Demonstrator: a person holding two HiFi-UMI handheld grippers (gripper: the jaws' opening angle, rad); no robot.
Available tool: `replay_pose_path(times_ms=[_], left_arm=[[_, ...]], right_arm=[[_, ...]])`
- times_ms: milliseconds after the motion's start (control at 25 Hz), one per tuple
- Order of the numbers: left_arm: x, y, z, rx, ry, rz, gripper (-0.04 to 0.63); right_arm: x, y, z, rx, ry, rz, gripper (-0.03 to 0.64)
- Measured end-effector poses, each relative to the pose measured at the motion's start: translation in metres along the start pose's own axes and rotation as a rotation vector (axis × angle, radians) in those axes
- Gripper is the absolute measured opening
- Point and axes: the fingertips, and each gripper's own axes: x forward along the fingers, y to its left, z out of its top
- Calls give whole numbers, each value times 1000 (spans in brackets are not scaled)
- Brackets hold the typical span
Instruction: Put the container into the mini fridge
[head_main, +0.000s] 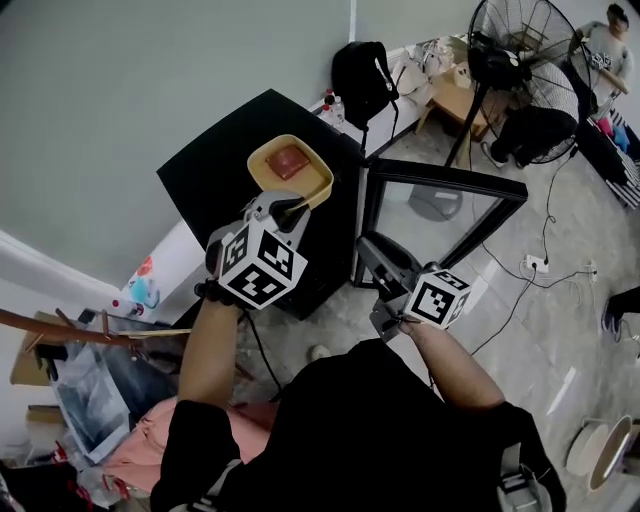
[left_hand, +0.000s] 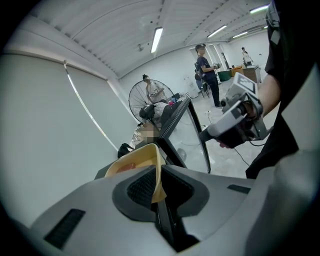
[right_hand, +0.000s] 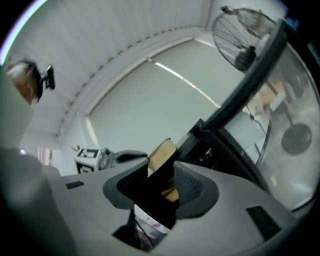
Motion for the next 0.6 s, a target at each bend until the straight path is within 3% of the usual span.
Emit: replay_pose_path(times_ms=[120, 280, 600], left_arm=[[-9, -6, -3, -14, -18, -6, 49], [-25, -17, -2, -66, -68, -20, 48], [-48, -34, -6, -110, -123, -45, 49]], right_arm=[[31, 1, 4, 246, -20, 57, 268], [66, 10, -1, 523, -22, 138, 347], [91, 22, -25, 664, -3, 171, 356]])
